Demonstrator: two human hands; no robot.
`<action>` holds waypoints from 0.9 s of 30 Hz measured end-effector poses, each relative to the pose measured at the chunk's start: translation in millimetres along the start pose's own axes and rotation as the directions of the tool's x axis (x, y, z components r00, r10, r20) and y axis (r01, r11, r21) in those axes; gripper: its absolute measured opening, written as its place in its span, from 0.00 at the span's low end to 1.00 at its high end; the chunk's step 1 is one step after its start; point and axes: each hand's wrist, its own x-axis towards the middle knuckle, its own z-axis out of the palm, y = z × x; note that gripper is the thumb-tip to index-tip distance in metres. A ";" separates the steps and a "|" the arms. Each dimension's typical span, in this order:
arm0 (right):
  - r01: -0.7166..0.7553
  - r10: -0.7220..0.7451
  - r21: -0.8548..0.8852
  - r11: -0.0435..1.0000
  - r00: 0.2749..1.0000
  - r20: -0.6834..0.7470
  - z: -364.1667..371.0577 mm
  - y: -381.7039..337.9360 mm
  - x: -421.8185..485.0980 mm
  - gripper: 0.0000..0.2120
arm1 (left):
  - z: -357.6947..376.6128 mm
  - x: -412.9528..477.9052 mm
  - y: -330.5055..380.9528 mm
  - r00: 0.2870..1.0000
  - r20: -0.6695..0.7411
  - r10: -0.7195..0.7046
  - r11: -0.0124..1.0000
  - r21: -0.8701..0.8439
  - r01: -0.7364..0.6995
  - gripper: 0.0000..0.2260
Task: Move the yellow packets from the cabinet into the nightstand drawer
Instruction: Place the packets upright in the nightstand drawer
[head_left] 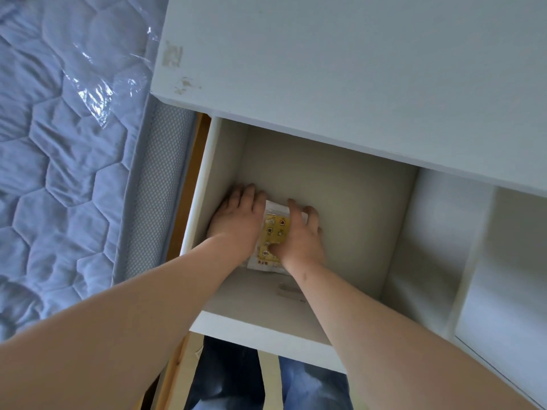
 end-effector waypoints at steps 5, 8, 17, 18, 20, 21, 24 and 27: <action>-0.018 0.019 -0.033 0.999 0.999 0.038 -25.3 -8.1 -18.4 0.44 | -17.4 -16.0 -0.6 0.998 0.055 -0.025 0.983 -0.180 0.035 0.38; 0.009 -0.009 0.024 1.000 0.999 0.034 -41.4 -12.8 -32.7 0.43 | -26.1 -32.6 -1.7 0.999 -0.007 -0.054 0.956 -0.288 0.049 0.35; 0.174 -0.175 0.022 0.985 0.984 0.041 -94.3 -31.6 -105.7 0.39 | -76.7 -113.7 8.2 0.973 -0.114 -0.198 0.766 -0.638 0.081 0.22; 0.205 -0.205 0.016 0.979 0.978 0.039 -100.9 -37.2 -118.5 0.37 | -83.1 -127.7 9.0 0.965 -0.123 -0.230 0.717 -0.692 0.083 0.21; 0.270 -0.270 -0.003 0.963 0.962 0.034 -111.4 -51.3 -143.3 0.33 | -93.5 -156.8 7.7 0.942 -0.150 -0.300 0.617 -0.784 0.072 0.20; 0.293 -0.292 -0.007 0.956 0.956 0.036 -114.5 -58.0 -153.3 0.31 | -97.7 -169.1 6.2 0.929 -0.160 -0.335 0.570 -0.819 0.064 0.19; 0.372 -0.370 -0.021 0.928 0.926 0.072 -117.8 -93.2 -194.6 0.27 | -104.4 -221.0 -9.5 0.860 -0.176 -0.478 0.409 -0.912 0.041 0.16; 0.484 -0.474 -0.060 0.873 0.871 0.129 -109.6 -134.1 -235.6 0.25 | -101.8 -272.8 -36.5 0.768 -0.157 -0.621 0.262 -0.965 0.014 0.15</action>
